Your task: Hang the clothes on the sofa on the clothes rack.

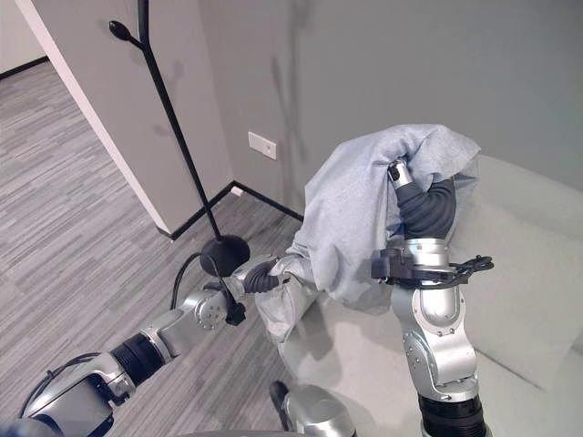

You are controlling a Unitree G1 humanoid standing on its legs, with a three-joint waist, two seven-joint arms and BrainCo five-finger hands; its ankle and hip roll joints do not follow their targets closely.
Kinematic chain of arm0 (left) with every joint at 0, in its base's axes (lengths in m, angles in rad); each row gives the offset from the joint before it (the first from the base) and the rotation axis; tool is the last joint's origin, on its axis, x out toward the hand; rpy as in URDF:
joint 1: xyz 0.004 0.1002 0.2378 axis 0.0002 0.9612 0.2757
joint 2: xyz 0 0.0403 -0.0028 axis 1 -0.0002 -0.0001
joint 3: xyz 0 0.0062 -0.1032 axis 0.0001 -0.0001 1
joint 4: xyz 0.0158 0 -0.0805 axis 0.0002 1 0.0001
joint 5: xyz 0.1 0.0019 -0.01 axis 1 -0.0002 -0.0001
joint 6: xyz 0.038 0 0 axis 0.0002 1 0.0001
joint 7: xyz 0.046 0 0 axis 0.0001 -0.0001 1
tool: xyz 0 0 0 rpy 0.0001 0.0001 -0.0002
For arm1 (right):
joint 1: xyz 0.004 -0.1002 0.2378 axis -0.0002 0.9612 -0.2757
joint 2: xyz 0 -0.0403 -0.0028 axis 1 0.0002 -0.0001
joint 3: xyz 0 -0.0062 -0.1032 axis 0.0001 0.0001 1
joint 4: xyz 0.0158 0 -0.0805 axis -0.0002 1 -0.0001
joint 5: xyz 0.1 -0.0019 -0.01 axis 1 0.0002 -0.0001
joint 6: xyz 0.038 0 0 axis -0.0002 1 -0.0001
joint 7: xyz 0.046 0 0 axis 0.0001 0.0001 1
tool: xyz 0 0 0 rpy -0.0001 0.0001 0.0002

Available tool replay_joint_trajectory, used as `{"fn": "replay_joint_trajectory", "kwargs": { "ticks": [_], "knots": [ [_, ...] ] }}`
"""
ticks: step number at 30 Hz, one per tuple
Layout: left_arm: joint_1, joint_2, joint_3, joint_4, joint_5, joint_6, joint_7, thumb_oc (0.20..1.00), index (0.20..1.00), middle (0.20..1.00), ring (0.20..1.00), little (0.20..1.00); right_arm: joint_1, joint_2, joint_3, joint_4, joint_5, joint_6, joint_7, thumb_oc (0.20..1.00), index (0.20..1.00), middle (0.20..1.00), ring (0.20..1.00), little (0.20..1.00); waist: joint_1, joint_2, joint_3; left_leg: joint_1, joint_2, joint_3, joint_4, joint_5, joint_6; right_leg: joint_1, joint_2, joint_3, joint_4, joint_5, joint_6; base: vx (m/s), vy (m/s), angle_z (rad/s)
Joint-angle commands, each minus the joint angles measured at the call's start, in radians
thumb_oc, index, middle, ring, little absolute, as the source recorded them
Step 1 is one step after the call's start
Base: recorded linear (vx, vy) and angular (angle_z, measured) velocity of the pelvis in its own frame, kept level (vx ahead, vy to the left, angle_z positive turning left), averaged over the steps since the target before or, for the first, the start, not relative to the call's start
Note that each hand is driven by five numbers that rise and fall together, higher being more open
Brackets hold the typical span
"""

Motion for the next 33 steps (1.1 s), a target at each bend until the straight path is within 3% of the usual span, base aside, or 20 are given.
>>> {"fn": "replay_joint_trajectory", "kwargs": {
  "ticks": [1,2,3,4,6,10,12,13,15,18,20,21,22,23,25,27,29,30,31,33],
  "knots": [
    [-0.054,0.045,0.022,-0.06,0.013,-0.04,0.012,0.2,0.2,0.2,0.2,0.2,-0.067,-0.01,-0.061,-0.057,-0.035,-0.033,0.003,0.2,0.2,0.2,0.2,0.2,-0.008,-0.058,-0.059,0.145,0.076,0.214,0.194,0.313,-0.063,-0.001,-0.129,-0.143,-0.114,0.234,0.028,0.63,0.028,0.59],
    [-0.048,0.055,0.031,-0.074,0.011,-0.042,0.006,0.2,0.2,0.2,0.2,0.2,-0.066,-0.012,-0.071,-0.052,-0.03,-0.029,0.004,0.2,0.2,0.2,0.2,0.2,0.005,-0.082,-0.059,0.107,0.082,0.222,0.259,0.293,-0.061,0.033,-0.161,-0.137,-0.13,0.237,0.024,0.5,-0.013,0.53],
    [-0.042,0.053,0.036,-0.08,0.006,-0.042,0.006,0.2,0.2,0.2,0.2,0.2,-0.059,-0.014,-0.068,-0.046,-0.021,-0.024,0.007,0.2,0.2,0.2,0.2,0.2,0.012,-0.106,-0.051,0.062,0.15,0.266,0.355,0.266,-0.068,0.078,-0.192,-0.147,-0.146,0.23,0.023,0.52,0.01,0.34],
    [-0.036,0.037,0.042,-0.069,-0.002,-0.043,-0.002,0.2,0.2,0.2,0.2,0.2,-0.045,-0.019,-0.087,-0.04,-0.026,-0.01,0.014,0.2,0.2,0.2,0.2,0.2,0.031,-0.143,-0.038,-0.002,0.256,0.303,0.375,0.254,-0.064,0.146,-0.249,-0.157,-0.171,0.226,0.03,0.41,0.031,0.27],
    [-0.033,0.029,0.044,-0.064,-0.005,-0.044,-0.007,0.2,0.2,0.2,0.2,0.2,-0.034,-0.028,-0.103,-0.039,-0.024,-0.007,0.02,0.2,0.2,0.2,0.2,0.2,0.038,-0.134,-0.02,0.002,0.286,0.299,0.319,0.252,-0.071,0.178,-0.251,-0.162,-0.181,0.224,0.03,0.3,0.129,0.11],
    [-0.03,0.006,0.032,-0.05,-0.009,-0.041,-0.036,0.2,0.2,0.2,0.2,0.2,0.002,-0.035,-0.152,-0.043,-0.04,-0.016,0.031,0.2,0.2,0.2,0.2,0.2,0.064,-0.098,-0.034,0.013,0.271,0.257,-0.153,0.312,-0.088,0.225,-0.261,-0.117,-0.218,0.195,0.032,0.36,0.307,-0.22],
    [-0.044,-0.003,0.01,-0.022,-0.008,-0.041,-0.037,0.2,0.2,0.2,0.2,0.2,-0.004,-0.031,-0.151,-0.037,-0.043,-0.025,0.02,0.2,0.2,0.2,0.2,0.2,0.101,-0.083,-0.04,-0.033,0.283,0.202,-0.312,0.346,-0.069,0.262,-0.265,-0.07,-0.245,0.179,0.029,0.35,0.339,-0.12],
    [-0.055,-0.007,-0.002,-0.009,-0.008,-0.042,-0.033,0.2,0.2,0.2,0.2,0.2,-0.012,-0.034,-0.147,-0.037,-0.048,-0.023,0.014,0.2,0.2,0.2,0.2,0.2,0.123,-0.083,-0.041,-0.087,0.294,0.143,-0.312,0.314,-0.065,0.275,-0.28,-0.043,-0.25,0.169,0.026,0.27,0.278,-0.27],
    [-0.082,0.005,-0.013,-0.012,0.002,-0.044,-0.029,0.2,0.2,0.2,0.2,0.2,-0.037,-0.034,-0.134,-0.034,-0.056,-0.026,-0.002,0.2,0.2,0.2,0.2,0.2,0.152,-0.082,-0.05,-0.164,0.321,0.063,-0.312,0.306,-0.068,0.276,-0.303,-0.004,-0.252,0.165,0.027,0.22,0.309,-0.62],
    [-0.107,0.025,-0.009,-0.008,0.025,-0.046,-0.02,0.2,0.2,0.2,0.2,0.2,-0.071,-0.033,-0.101,-0.017,-0.05,-0.025,-0.021,0.2,0.2,0.2,0.2,0.2,0.184,-0.058,-0.053,-0.188,0.359,-0.009,-0.312,0.356,-0.08,0.276,-0.342,0.071,-0.267,0.179,0.03,0.23,0.479,-0.8],
    [-0.105,0.025,-0.009,-0.007,0.038,-0.049,-0.017,0.2,0.2,0.2,0.2,0.2,-0.058,-0.032,-0.099,-0.022,-0.047,-0.026,-0.02,0.2,0.2,0.2,0.2,0.2,0.188,-0.047,-0.068,-0.177,0.356,-0.019,-0.312,0.381,-0.087,0.271,-0.36,0.096,-0.268,0.186,0.029,0.2,0.536,-1.01],
    [-0.098,0.023,0.002,-0.004,0.047,-0.047,-0.007,0.2,0.2,0.2,0.2,0.2,-0.047,-0.036,-0.105,-0.015,-0.079,-0.02,-0.029,0.2,0.2,0.2,0.2,0.2,0.164,-0.03,-0.099,-0.18,0.33,-0.007,-0.269,0.393,-0.102,0.261,-0.427,0.123,-0.257,0.201,0.018,0.25,0.764,-0.87],
    [-0.1,0.029,0.008,-0.002,0.057,-0.055,0.0,0.2,0.2,0.2,0.2,0.2,-0.028,-0.037,-0.128,-0.02,-0.092,-0.023,-0.028,0.2,0.2,0.2,0.2,0.2,0.161,-0.032,-0.109,-0.197,0.299,-0.013,-0.211,0.386,-0.118,0.256,-0.461,0.131,-0.246,0.208,0.011,0.38,1.151,-0.3],
    [-0.103,0.07,0.033,-0.019,0.086,-0.064,0.02,0.2,0.2,0.2,0.2,0.2,-0.029,-0.032,-0.144,-0.006,-0.103,-0.023,-0.041,0.2,0.2,0.2,0.2,0.2,0.156,-0.015,-0.109,-0.188,0.254,0.001,-0.187,0.38,-0.109,0.235,-0.494,0.129,-0.207,0.204,-0.003,0.19,0.632,0.11],
    [-0.097,0.111,0.058,-0.035,0.092,-0.056,0.033,0.2,0.2,0.2,0.2,0.2,-0.026,-0.031,-0.171,-0.01,-0.117,-0.017,-0.038,0.2,0.2,0.2,0.2,0.2,0.154,-0.002,-0.105,-0.163,0.234,0.018,-0.199,0.379,-0.1,0.217,-0.499,0.125,-0.178,0.2,-0.011,0.18,0.528,0.04],
    [-0.076,0.186,0.144,-0.055,0.093,-0.042,0.085,0.2,0.2,0.2,0.2,0.2,-0.041,-0.018,-0.195,-0.015,-0.159,-0.011,-0.035,0.2,0.2,0.2,0.2,0.2,0.164,0.023,-0.073,-0.106,0.215,0.05,-0.23,0.385,-0.098,0.199,-0.522,0.076,-0.139,0.181,-0.022,0.19,0.627,-0.27],
    [-0.049,0.259,0.223,-0.067,0.092,-0.024,0.137,0.2,0.2,0.2,0.2,0.2,-0.085,-0.021,-0.188,0.021,-0.19,-0.001,-0.032,0.2,0.2,0.2,0.2,0.2,0.194,0.039,-0.03,-0.033,0.211,0.12,-0.254,0.398,-0.11,0.22,-0.559,-0.039,-0.136,0.171,-0.022,0.12,0.46,-0.86],
    [-0.048,0.259,0.223,-0.067,0.092,-0.024,0.137,0.2,0.2,0.2,0.2,0.2,-0.085,-0.021,-0.188,0.021,-0.19,-0.001,-0.032,0.2,0.2,0.2,0.2,0.2,0.194,0.039,-0.029,-0.031,0.211,0.121,-0.255,0.399,-0.11,0.222,-0.559,-0.039,-0.137,0.171,-0.022,0.14,0.534,-1.06],
    [-0.011,0.309,0.298,-0.105,0.106,-0.027,0.16,0.2,0.2,0.2,0.2,0.2,-0.043,-0.018,-0.229,0.013,-0.235,0.003,-0.022,0.2,0.2,0.2,0.2,0.2,0.189,0.046,-0.043,0.005,0.163,0.125,-0.294,0.389,-0.108,0.218,-0.491,-0.032,-0.102,0.178,-0.018,0.13,0.506,-0.82],
    [0.004,0.351,0.342,-0.114,0.136,-0.027,0.202,0.2,0.2,0.2,0.2,0.2,-0.036,-0.023,-0.236,0.015,-0.245,-0.004,-0.038,0.2,0.2,0.2,0.2,0.2,0.171,0.048,-0.057,0.025,0.108,0.125,-0.312,0.372,-0.099,0.221,-0.402,-0.023,-0.094,0.175,0.0,0.13,0.56,-0.22]
  ]
}}
